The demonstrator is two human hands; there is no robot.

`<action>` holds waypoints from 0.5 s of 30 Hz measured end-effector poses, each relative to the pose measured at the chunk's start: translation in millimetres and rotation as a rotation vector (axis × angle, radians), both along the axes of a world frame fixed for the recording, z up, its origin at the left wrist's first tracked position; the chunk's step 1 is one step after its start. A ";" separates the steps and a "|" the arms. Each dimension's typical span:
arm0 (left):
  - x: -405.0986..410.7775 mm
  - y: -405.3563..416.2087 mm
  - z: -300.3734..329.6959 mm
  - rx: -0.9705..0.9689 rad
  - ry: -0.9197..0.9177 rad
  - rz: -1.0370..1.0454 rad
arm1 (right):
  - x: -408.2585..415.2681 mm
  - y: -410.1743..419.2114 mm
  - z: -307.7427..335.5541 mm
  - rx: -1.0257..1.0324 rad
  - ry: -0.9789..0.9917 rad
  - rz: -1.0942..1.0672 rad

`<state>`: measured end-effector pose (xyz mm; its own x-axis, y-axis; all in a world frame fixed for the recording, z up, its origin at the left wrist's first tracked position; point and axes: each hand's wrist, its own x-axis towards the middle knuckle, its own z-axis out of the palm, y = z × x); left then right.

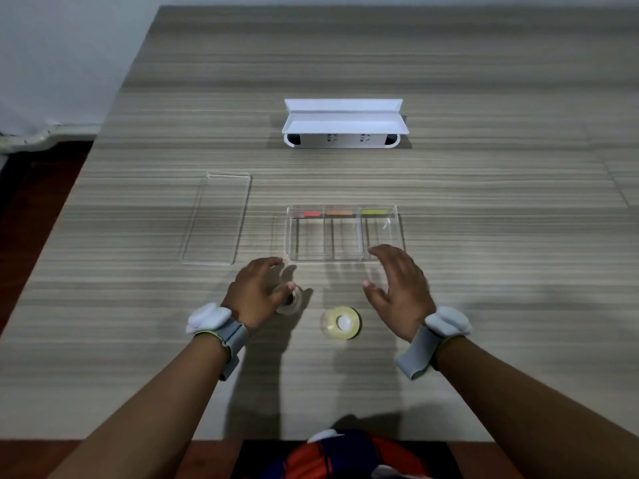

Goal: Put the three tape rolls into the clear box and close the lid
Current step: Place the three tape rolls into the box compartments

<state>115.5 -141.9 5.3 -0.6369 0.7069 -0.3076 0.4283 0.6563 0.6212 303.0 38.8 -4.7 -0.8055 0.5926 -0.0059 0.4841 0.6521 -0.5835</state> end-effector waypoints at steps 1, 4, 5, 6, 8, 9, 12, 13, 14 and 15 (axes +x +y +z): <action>2.5 -1.1 -1.1 -0.031 0.018 -0.031 | 1.9 -3.9 0.3 0.015 -0.002 0.023; 11.0 -1.9 -6.3 -0.109 0.101 -0.117 | 5.7 -15.2 0.1 0.009 -0.023 0.098; 12.3 -0.9 -8.7 -0.129 0.121 -0.143 | 4.7 -17.4 -0.3 -0.010 -0.041 0.124; 14.0 -0.6 -11.2 -0.150 0.133 -0.163 | 4.5 -20.2 -1.8 -0.033 -0.064 0.154; 16.6 -2.0 -15.8 -0.191 0.149 -0.199 | 3.7 -25.3 -7.1 -0.068 -0.129 0.230; 16.8 -1.7 -17.8 -0.208 0.150 -0.210 | 2.5 -26.2 -10.4 -0.077 -0.166 0.264; 18.9 -3.2 -21.0 -0.240 0.151 -0.214 | 0.2 -31.0 -16.8 -0.098 -0.268 0.334; 18.6 -3.0 -22.3 -0.242 0.159 -0.209 | -0.9 -31.8 -18.0 -0.102 -0.294 0.348; 17.9 -3.2 -23.0 -0.246 0.166 -0.205 | -2.1 -33.0 -18.9 -0.099 -0.318 0.363; 19.0 -4.4 -23.1 -0.248 0.171 -0.206 | -1.7 -35.4 -18.6 -0.084 -0.345 0.382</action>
<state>134.5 -146.3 -17.8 -0.5458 0.7428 -0.3877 0.6511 0.6672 0.3618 301.3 3.4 -23.3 -0.9070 0.2426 -0.3443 0.3940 0.7775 -0.4902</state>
